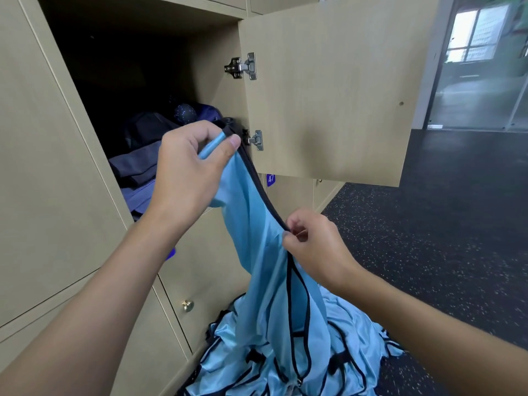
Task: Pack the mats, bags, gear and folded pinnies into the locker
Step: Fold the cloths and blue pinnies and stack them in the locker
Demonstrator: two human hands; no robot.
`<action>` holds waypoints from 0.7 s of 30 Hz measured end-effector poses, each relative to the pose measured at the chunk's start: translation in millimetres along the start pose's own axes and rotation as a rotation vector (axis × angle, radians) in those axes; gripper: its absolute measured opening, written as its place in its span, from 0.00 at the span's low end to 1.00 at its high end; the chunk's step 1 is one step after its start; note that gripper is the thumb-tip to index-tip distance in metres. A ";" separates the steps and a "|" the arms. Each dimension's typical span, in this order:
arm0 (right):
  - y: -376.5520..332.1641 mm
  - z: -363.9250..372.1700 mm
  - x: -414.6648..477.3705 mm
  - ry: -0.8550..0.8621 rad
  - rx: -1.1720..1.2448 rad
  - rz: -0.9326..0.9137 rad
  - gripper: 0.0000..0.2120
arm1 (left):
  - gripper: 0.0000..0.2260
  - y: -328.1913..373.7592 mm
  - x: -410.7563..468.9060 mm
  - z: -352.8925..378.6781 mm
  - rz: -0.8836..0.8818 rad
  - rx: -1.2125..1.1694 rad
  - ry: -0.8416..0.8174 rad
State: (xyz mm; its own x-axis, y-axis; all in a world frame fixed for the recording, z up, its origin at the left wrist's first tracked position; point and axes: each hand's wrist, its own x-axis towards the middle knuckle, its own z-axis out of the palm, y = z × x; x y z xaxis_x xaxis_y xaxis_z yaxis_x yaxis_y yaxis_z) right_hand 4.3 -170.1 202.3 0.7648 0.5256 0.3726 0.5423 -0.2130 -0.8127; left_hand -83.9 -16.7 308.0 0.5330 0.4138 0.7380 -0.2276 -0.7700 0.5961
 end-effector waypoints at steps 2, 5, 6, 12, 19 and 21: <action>0.3 4.1 -1.5 -0.023 0.015 -0.014 0.09 | 0.14 3.0 -0.6 0.0 0.003 -0.012 -0.017; 2.4 12.6 -2.9 -0.050 0.038 -0.009 0.07 | 0.13 5.9 -1.0 0.6 0.006 -0.069 -0.057; 2.8 14.6 -3.5 -0.065 0.022 -0.001 0.07 | 0.13 6.7 -1.0 0.6 0.005 -0.082 -0.067; 5.9 18.1 -7.4 -0.164 -0.062 0.034 0.07 | 0.13 8.9 -2.6 -0.1 0.013 -0.102 -0.090; 11.4 20.0 -8.0 -0.263 -0.060 0.056 0.10 | 0.13 4.4 1.8 -6.3 0.018 -0.114 -0.029; 13.5 22.3 -10.1 -0.324 -0.057 0.045 0.08 | 0.12 5.1 1.3 -5.9 0.019 -0.122 -0.032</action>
State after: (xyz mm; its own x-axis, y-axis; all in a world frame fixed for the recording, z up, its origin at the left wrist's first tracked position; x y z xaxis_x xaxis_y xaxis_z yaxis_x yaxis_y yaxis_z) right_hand -3.9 -160.0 177.7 0.6434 0.7470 0.1675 0.5358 -0.2831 -0.7955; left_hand -89.1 -17.2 313.9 0.5533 0.3822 0.7401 -0.3340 -0.7121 0.6175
